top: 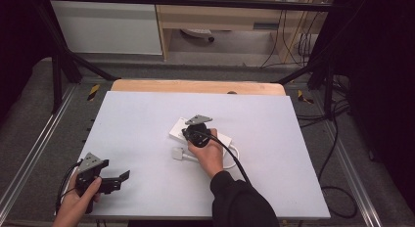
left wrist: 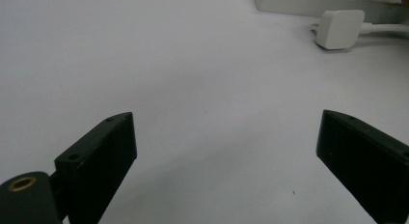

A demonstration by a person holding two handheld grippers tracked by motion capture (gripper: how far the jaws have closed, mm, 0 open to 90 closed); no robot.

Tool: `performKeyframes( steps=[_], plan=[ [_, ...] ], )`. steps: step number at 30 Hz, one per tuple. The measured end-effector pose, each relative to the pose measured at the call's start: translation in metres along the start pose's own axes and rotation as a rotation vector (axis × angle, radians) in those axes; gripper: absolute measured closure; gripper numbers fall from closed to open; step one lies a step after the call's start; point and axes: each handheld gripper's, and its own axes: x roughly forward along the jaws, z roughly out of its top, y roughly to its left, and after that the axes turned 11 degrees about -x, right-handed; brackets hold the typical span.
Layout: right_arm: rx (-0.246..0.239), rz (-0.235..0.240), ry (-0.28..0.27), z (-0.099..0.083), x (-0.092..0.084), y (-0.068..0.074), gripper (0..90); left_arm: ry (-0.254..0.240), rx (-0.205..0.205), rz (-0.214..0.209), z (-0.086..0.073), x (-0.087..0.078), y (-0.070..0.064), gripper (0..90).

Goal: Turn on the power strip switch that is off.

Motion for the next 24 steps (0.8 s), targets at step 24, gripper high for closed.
performKeyframes(
  steps=[24],
  plan=[
    [0.034, 0.018, -0.028, 0.0044, -0.0045, 0.0002, 74.5, 0.004, 0.001, 0.001, -0.0001, 0.0001, 0.0003, 7.0]
  ],
)
